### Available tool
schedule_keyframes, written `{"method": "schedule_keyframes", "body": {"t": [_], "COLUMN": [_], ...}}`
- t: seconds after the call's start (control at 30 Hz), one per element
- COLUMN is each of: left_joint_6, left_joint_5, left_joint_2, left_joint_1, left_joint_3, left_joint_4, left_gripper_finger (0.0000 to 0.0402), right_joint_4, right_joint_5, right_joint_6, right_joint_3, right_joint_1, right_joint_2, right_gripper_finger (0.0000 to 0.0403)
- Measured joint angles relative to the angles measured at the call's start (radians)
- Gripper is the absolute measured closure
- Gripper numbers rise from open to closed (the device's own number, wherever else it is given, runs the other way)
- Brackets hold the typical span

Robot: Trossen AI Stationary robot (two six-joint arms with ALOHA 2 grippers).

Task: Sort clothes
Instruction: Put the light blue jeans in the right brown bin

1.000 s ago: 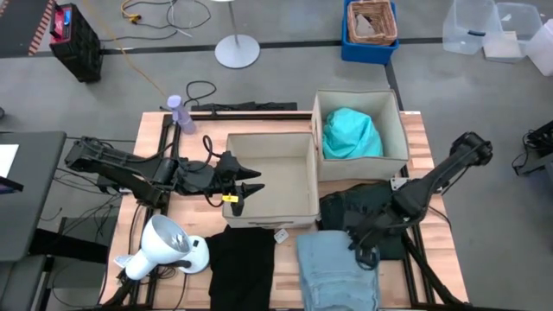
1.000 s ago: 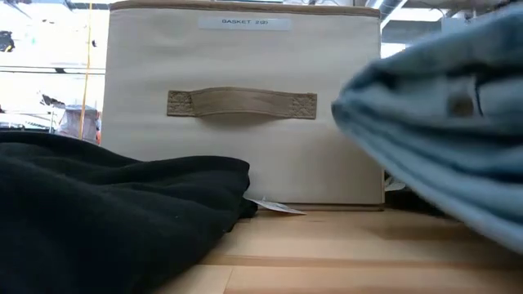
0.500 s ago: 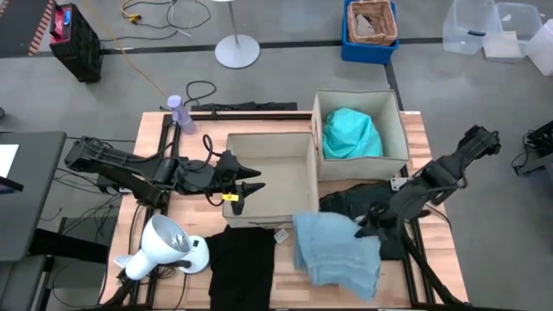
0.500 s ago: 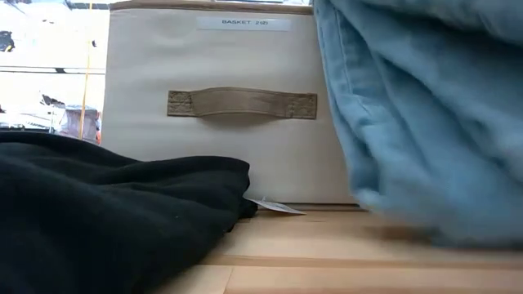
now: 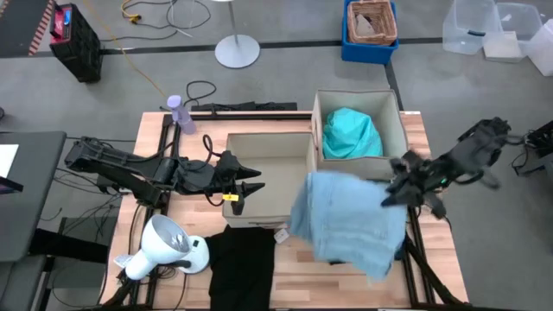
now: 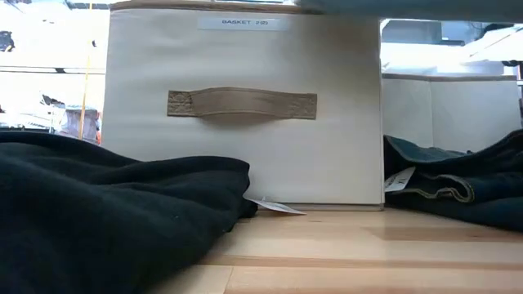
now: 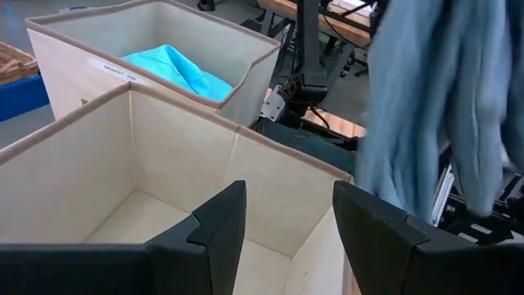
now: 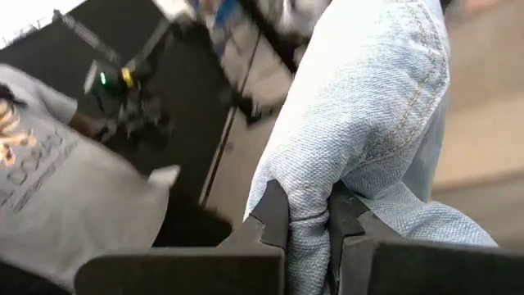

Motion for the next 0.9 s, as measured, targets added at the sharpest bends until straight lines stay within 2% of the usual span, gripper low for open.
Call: {"method": "schedule_keyframes", "body": {"t": [0.27,0.53,0.9], "left_joint_6": [-0.015,-0.020,-0.031], "left_joint_5": [0.000,-0.001,-0.008], "left_joint_2": [0.000,0.000,0.000], "left_joint_1": [0.004,0.004,0.005], "left_joint_3": [0.000,0.000,0.000], "left_joint_4": [0.000,0.000,0.000], "left_gripper_finger": [0.0223,0.0223,0.0223], "right_joint_4": [0.005,-0.013,0.015], "right_joint_5": [0.356,0.753,1.143], "right_joint_6": [-0.127,-0.098,-0.069], "right_joint_3": [0.115,0.148,0.148], "right_joint_1": [0.000,0.000,-0.009], "right_joint_2": [-0.044,-0.043,-0.016], "right_gripper_finger": [0.0370,0.0370,0.0370]}}
